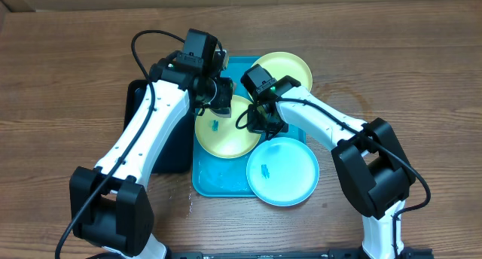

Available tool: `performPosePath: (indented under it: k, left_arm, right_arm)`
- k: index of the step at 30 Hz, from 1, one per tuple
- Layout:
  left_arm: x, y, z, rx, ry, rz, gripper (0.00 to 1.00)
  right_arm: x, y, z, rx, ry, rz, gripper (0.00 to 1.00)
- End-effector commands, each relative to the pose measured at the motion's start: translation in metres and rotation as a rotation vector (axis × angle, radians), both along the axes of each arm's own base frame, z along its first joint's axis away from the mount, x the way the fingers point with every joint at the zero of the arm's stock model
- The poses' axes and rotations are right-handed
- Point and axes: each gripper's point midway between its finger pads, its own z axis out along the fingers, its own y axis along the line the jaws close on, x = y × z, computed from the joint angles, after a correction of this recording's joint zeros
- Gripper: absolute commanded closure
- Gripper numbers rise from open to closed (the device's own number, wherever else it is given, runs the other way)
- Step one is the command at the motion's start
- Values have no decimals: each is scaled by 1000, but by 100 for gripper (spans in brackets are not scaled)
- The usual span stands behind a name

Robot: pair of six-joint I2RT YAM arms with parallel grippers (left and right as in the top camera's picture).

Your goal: Clean dirty plates on tray and stack at the side

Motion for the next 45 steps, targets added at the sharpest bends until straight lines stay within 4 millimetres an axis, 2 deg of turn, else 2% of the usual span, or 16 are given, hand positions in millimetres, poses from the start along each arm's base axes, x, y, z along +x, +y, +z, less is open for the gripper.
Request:
performPosePath:
  k: [1,5,9,12,15,18,23,34,38,45]
  left_arm:
    - [4,12,-11,69,1,49,96]
    - [8,13,-22,78,11,62,96]
    - [2,3,-39,44,79,32,96]
    - [-2,4,-52,57,123,33,96]
    - [-4,6,-60,65,148,34,96]
    - [-4,6,-61,70,147,35,96]
    - [-5,11,-62,94,151,42,96]
    - [-17,20,-71,139,195,44,96]
    - [-20,30,-80,191,193,57,96]
    - [-29,25,-101,152,208,46,96]
  right_arm:
    - [5,6,9,15,-24,4,90]
    - [5,6,9,15,-24,4,89]
    - [5,6,9,15,-24,4,89]
    - [5,6,9,15,-24,4,79]
    - [5,6,9,14,-23,4,76]
    - [3,5,8,10,-17,4,77]
    - [2,4,8,7,-12,4,96]
    - [2,4,8,7,-13,4,96]
    - [2,4,8,7,-13,4,96]
    - [2,4,8,7,-13,4,96]
